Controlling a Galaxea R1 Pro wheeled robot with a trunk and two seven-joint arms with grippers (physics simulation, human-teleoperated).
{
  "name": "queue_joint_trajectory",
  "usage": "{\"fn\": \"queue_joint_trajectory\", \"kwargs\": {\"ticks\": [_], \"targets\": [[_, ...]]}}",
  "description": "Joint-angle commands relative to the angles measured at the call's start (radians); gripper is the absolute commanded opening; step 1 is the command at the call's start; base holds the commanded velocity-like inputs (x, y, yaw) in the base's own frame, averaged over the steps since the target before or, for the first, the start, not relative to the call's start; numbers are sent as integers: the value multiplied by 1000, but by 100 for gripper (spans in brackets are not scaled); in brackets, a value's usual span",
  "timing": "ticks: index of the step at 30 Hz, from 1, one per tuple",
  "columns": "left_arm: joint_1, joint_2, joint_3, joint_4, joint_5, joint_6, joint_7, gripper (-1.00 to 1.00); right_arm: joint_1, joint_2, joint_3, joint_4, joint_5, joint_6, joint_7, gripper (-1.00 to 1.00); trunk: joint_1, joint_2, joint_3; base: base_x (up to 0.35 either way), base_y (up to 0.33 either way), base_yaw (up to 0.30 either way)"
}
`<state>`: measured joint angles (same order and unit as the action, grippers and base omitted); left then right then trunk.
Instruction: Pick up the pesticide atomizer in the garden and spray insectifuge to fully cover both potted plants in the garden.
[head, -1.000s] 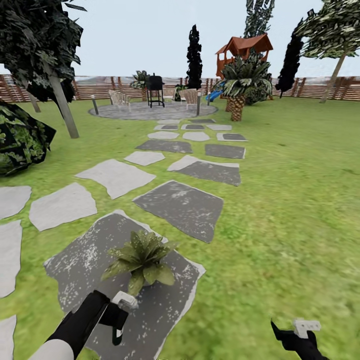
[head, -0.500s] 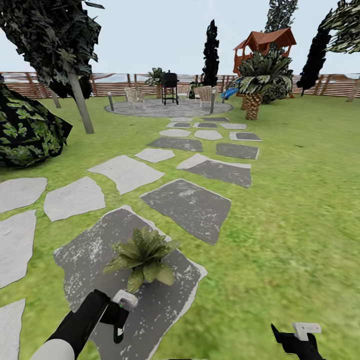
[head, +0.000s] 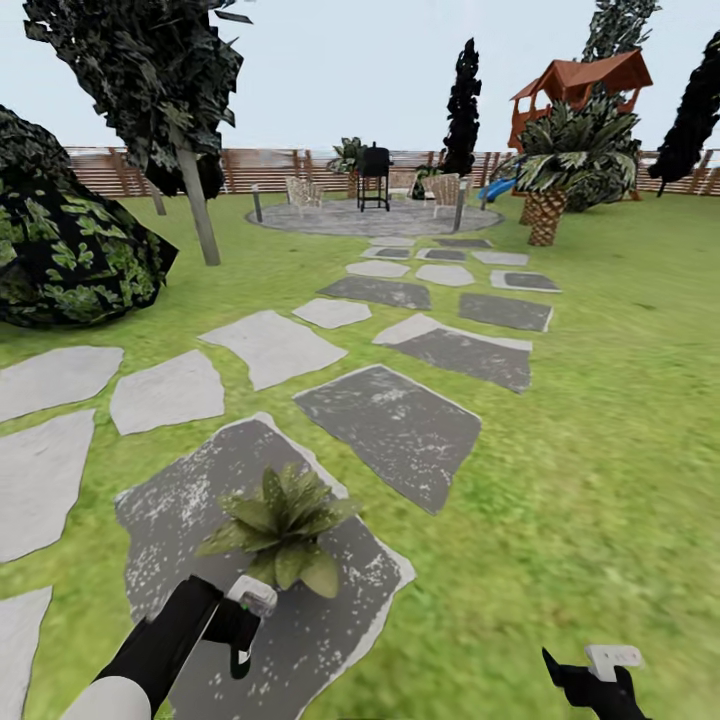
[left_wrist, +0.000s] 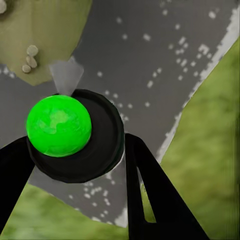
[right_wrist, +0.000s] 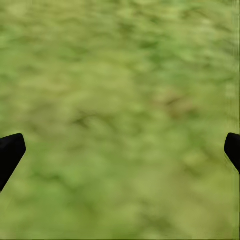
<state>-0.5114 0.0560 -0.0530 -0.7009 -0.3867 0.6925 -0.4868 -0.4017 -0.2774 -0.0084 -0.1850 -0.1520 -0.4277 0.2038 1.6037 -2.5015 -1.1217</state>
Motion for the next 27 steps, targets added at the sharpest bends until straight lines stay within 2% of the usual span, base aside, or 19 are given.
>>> {"fn": "queue_joint_trajectory", "kwargs": {"ticks": [1, 27], "targets": [[-1, 1, -2, -2, -11, 2, -9, -100, 0, 0, -1, 1, -11, -2, 9, 100, 0, 0, -1, 38, -268, 273], [0, 1, -2, -2, -11, 4, -7, -100, 0, 0, 1, 1, -9, -2, 9, 100, 0, 0, -1, 50, -273, 275]]}}
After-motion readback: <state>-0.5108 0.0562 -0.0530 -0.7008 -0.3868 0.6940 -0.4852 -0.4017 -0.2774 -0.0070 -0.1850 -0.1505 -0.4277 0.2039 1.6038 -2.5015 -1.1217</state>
